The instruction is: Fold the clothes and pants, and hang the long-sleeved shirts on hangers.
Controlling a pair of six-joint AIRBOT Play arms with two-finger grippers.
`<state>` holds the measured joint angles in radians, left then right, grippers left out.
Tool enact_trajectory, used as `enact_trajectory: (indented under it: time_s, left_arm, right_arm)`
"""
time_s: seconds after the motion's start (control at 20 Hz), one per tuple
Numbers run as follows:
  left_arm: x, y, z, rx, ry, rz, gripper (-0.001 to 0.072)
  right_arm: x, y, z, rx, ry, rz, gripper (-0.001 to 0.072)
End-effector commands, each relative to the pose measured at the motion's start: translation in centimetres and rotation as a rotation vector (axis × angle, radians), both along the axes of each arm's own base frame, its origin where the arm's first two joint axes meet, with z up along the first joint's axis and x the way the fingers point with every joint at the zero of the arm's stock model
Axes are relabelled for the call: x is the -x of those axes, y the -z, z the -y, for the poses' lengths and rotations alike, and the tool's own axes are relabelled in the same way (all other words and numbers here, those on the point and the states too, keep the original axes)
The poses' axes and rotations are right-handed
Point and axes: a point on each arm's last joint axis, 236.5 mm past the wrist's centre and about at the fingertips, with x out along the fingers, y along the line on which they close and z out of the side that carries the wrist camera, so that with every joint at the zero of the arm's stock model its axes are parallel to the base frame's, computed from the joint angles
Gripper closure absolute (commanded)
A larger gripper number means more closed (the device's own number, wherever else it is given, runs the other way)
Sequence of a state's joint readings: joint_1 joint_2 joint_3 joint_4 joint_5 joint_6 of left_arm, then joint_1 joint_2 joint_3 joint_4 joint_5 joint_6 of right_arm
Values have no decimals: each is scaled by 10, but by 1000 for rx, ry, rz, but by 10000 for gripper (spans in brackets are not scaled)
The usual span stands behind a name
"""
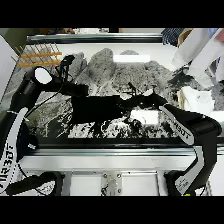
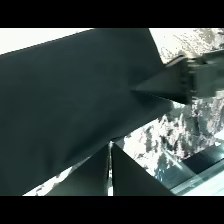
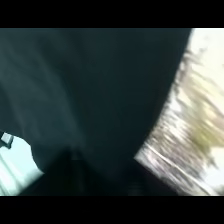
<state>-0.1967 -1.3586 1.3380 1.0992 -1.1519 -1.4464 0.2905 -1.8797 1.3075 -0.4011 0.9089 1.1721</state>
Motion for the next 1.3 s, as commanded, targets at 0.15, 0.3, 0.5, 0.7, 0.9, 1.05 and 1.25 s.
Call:
enact_trajectory:
  time_s: [0.15,0.3,0.5,0.7,0.9,1.05,1.25]
  left_arm:
    - [2,0,0,0,4,-8,699]
    - [2,0,0,0,4,-8,699]
    - [2,0,0,0,3,-7,699]
    - [2,0,0,0,4,-8,699]
    - [2,0,1,1,3,-8,699]
    - [2,0,1,1,3,-8,699]
    - [3,1,1,0,5,-11,699]
  right_arm:
    - [-37,-44,23,20,-12,188,703]
    - [-77,-86,132,157,137,265,703]
    - [-96,-148,320,354,454,361,703]
    - [-74,-191,454,411,749,399,703]
    - [-45,-216,523,457,901,427,704]
    - [-35,-241,532,477,934,474,703]
    - [-18,-281,527,525,959,534,703]
